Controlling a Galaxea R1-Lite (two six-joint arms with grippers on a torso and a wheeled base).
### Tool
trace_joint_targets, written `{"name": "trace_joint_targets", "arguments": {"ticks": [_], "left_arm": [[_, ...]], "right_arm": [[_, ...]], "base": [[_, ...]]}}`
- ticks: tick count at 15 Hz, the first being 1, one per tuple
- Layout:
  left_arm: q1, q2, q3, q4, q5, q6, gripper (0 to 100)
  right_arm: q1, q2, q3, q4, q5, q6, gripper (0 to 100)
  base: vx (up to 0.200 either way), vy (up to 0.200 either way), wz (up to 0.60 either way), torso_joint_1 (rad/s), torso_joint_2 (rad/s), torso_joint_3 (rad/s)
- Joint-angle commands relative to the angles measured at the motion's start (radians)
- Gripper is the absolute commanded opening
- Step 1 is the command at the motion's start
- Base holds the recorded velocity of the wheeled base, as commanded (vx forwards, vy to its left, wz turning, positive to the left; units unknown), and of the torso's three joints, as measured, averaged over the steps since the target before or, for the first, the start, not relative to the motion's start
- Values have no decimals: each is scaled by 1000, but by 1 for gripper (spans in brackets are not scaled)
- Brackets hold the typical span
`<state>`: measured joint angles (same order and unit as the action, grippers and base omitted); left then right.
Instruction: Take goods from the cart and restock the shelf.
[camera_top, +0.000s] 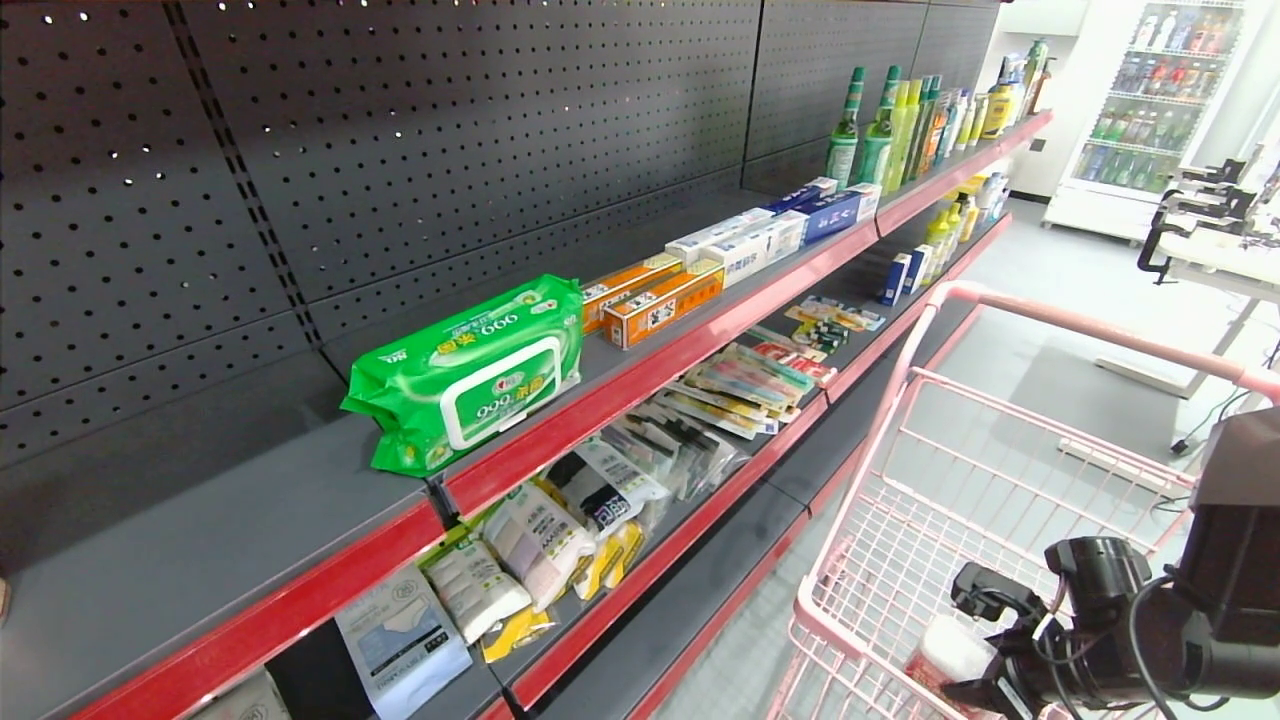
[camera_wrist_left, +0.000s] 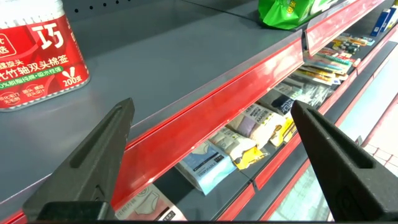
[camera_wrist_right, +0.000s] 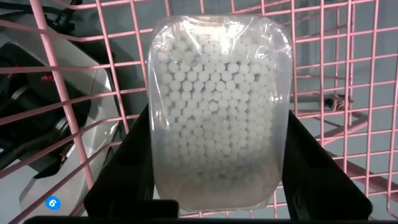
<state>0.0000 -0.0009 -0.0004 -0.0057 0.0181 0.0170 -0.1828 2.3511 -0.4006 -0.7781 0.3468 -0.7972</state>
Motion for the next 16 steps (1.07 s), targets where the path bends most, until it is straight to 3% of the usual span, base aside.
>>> {"name": "trace_joint_targets", "arguments": {"ticks": [1, 5, 9, 16], "left_arm": [[0, 1, 0, 0, 0, 0, 100], [0, 1, 0, 0, 0, 0, 100], [0, 1, -1, 0, 0, -2, 100], [0, 1, 0, 1, 0, -5, 100]], "right_arm": [[2, 8, 3, -7, 0, 1, 0], [-1, -9, 2, -12, -5, 64, 0], [-4, -185, 3, -13, -55, 230, 0], [2, -455, 8, -1, -114, 385, 0]], "base": [[0, 0, 0, 0, 0, 0], [0, 0, 0, 0, 0, 0], [0, 0, 0, 0, 0, 0], [0, 0, 0, 0, 0, 0]]}}
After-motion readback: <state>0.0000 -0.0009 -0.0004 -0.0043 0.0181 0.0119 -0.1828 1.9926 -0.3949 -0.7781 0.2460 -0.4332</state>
